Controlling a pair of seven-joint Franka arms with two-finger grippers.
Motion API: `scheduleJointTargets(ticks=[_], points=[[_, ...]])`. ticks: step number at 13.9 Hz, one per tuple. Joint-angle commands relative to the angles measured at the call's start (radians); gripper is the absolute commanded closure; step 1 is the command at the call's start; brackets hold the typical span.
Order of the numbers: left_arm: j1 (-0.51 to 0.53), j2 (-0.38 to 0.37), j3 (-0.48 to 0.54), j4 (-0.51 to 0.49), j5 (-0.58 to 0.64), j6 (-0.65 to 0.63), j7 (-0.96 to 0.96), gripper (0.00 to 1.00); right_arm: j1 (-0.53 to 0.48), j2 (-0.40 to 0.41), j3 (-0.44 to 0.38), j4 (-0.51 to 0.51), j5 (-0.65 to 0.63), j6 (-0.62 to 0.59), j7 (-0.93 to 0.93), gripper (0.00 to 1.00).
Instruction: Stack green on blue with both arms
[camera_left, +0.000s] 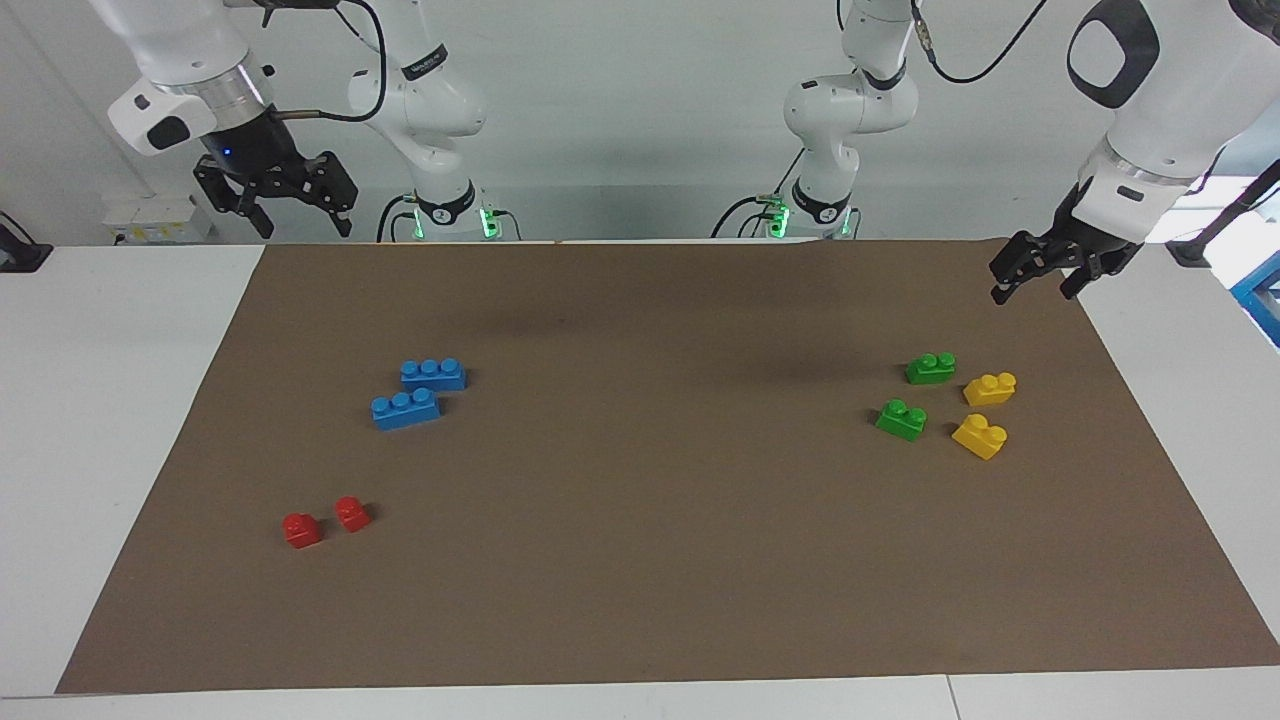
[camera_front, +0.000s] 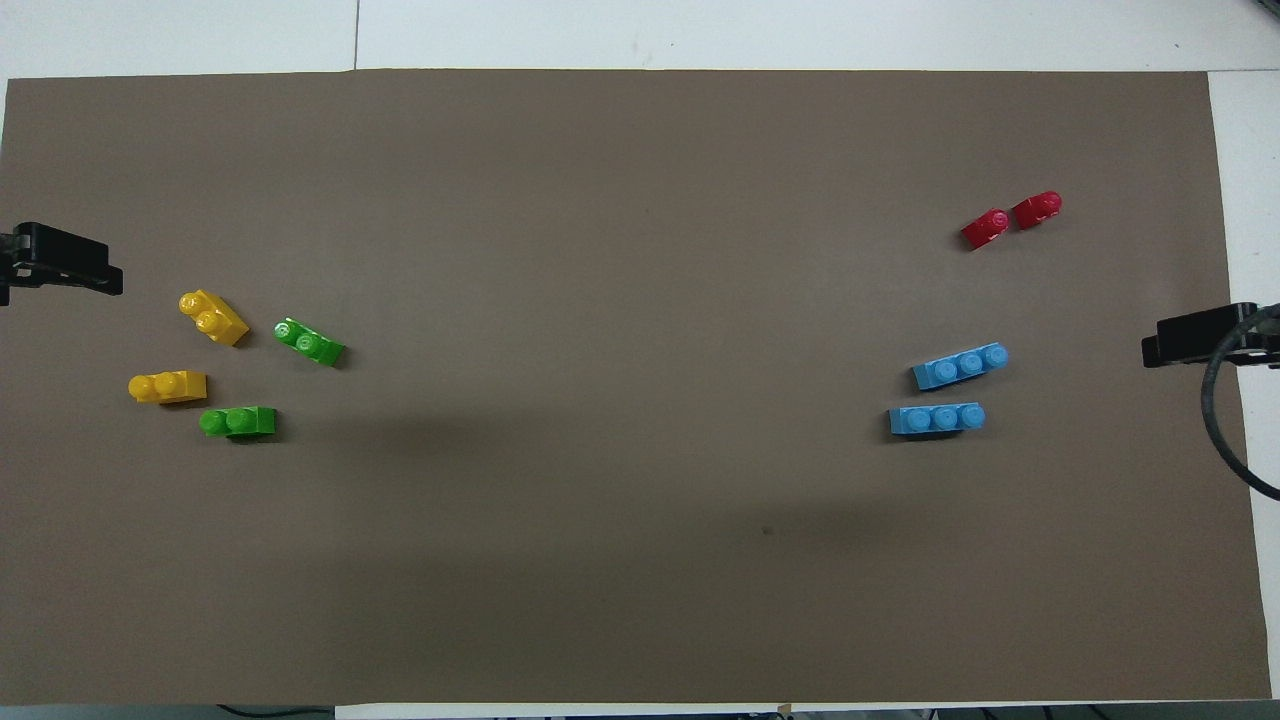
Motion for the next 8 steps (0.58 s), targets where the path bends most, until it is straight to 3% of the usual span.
scheduleJointTargets(ticks=[1,8], points=[[0.006,-0.007,-0.003,-0.006,-0.002,-0.008,0.003,0.0,-0.007,-0.026,0.006,-0.03,-0.03,0.008,-0.014,0.0],[0.002,-0.007,-0.003,-0.006,-0.002,-0.006,0.004,0.0,-0.005,-0.029,0.006,-0.041,-0.03,0.008,-0.012,0.0]])
